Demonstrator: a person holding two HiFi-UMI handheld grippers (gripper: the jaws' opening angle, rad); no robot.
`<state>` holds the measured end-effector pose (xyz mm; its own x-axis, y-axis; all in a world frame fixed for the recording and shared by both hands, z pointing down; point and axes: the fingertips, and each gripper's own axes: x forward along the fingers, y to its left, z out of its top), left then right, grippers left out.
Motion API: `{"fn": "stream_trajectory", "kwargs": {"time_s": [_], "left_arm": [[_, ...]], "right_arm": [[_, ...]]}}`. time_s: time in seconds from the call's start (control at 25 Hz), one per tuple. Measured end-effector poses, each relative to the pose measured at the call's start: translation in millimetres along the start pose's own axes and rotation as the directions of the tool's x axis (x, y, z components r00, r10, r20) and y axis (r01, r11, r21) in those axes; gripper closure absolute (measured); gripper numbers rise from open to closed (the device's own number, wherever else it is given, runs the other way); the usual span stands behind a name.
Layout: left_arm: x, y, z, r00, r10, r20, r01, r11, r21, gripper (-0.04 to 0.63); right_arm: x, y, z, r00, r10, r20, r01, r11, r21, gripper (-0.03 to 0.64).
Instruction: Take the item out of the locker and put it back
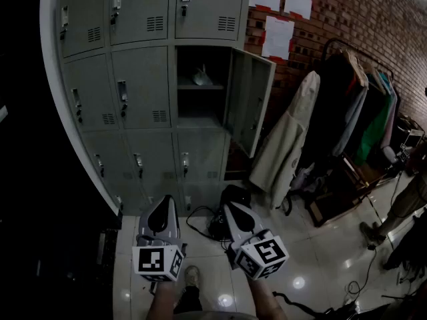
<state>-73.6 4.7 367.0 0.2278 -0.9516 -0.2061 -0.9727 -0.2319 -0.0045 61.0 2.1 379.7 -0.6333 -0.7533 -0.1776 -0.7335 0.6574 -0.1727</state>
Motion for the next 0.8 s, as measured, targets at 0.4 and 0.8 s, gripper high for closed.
{"fn": "stream_trajectory", "kwargs": {"time_s": [0.4,0.8], "left_arm": [[165.9,94.8,-1.0,0.999,-0.042,0.019,0.042,0.999,0.011,0.589],[275.9,131.3,-14.5,0.996,-0.086,0.025,0.087,0.995,-0.044,0.589]], "right_arm": [[169.9,-70.4,8.9,0.999,-0.039,0.014,0.039,0.999,-0.031,0.617],[248.9,-128.3,17.8,0.995,-0.096,0.018,0.097,0.994,-0.054,0.617]]}}
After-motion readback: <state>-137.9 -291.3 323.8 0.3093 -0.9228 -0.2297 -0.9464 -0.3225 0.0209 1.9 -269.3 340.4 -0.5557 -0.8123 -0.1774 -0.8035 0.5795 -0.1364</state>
